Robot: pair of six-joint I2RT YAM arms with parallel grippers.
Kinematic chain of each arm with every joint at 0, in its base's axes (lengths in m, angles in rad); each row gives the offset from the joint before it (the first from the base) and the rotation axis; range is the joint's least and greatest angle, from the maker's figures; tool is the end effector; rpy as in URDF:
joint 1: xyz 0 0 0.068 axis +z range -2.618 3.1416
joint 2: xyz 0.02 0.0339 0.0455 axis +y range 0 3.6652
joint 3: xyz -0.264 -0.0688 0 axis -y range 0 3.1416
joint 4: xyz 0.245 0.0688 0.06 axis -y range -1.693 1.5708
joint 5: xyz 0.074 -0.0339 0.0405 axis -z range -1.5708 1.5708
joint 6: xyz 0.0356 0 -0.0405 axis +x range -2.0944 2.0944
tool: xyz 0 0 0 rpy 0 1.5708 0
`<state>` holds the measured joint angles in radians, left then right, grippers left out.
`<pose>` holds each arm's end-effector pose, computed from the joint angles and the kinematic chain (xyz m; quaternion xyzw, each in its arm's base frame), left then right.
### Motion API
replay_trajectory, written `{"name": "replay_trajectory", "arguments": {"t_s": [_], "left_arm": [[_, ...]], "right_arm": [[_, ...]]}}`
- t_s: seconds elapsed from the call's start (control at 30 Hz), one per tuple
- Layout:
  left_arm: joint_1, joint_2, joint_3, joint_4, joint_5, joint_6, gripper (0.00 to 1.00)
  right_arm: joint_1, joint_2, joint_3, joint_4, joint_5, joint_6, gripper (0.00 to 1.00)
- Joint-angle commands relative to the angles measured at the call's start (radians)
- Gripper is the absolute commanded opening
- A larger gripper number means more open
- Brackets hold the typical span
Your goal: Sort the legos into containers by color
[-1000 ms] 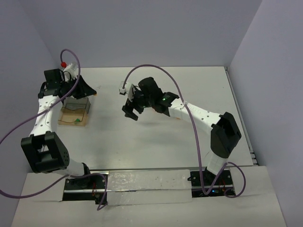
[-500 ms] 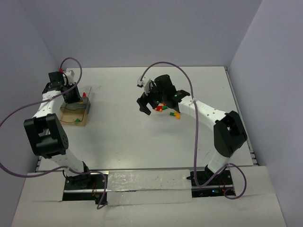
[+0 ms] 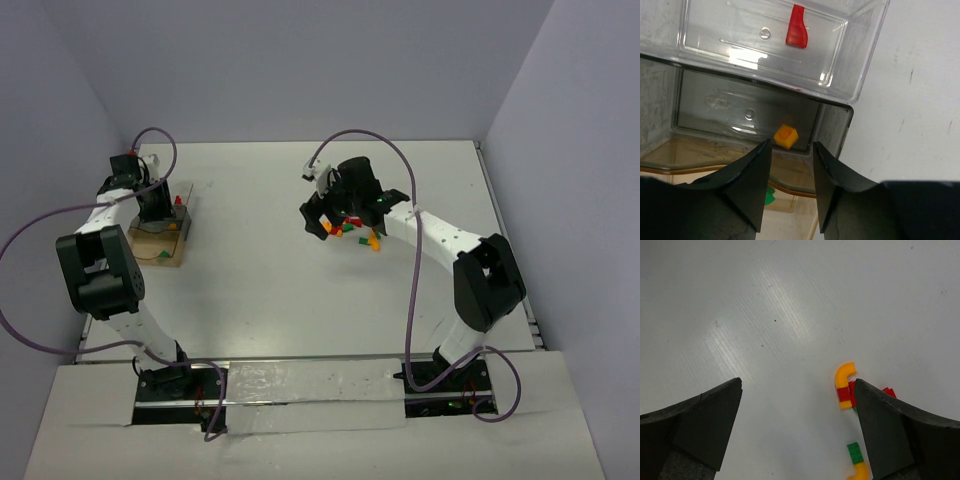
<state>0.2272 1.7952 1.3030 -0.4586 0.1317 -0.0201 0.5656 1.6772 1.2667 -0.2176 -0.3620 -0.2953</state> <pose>0.3776 0.0825 0.2190 -0.0973 0.9455 -0.0309 0.3092 0.3170 0.2161 0.2702 -0.4400 0.7623 0.2191 0.4210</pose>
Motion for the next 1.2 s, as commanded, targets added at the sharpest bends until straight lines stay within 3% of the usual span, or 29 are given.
{"name": "replay_trajectory", "arguments": {"t_s": [0.0,0.2,0.33,0.5,0.67,0.8,1.17], "left_arm": [[0.002,0.005,0.067,0.042,-0.005,-0.005,0.5],[0.001,-0.029,0.114,0.011,0.022,-0.019,0.55],[-0.022,-0.136,0.107,0.017,0.085,-0.016,0.54],[-0.141,-0.264,0.041,0.045,0.083,0.002,0.54],[-0.264,-0.319,-0.012,0.06,0.071,0.009,0.54],[-0.28,-0.314,-0.013,0.048,0.107,-0.001,0.54],[-0.289,-0.296,-0.018,0.038,0.166,-0.004,0.53]], "right_arm": [[-0.012,-0.055,-0.003,0.039,0.016,0.017,1.0],[-0.058,-0.07,0.008,0.012,0.035,0.029,0.99],[-0.102,-0.093,-0.006,-0.041,0.068,0.003,0.95],[-0.185,-0.099,-0.036,-0.121,0.131,-0.031,0.86],[-0.247,-0.109,-0.081,-0.181,0.146,-0.111,0.63],[-0.267,-0.103,-0.109,-0.221,0.139,-0.225,0.53],[-0.256,0.067,0.051,-0.364,0.064,-0.36,0.46]]}}
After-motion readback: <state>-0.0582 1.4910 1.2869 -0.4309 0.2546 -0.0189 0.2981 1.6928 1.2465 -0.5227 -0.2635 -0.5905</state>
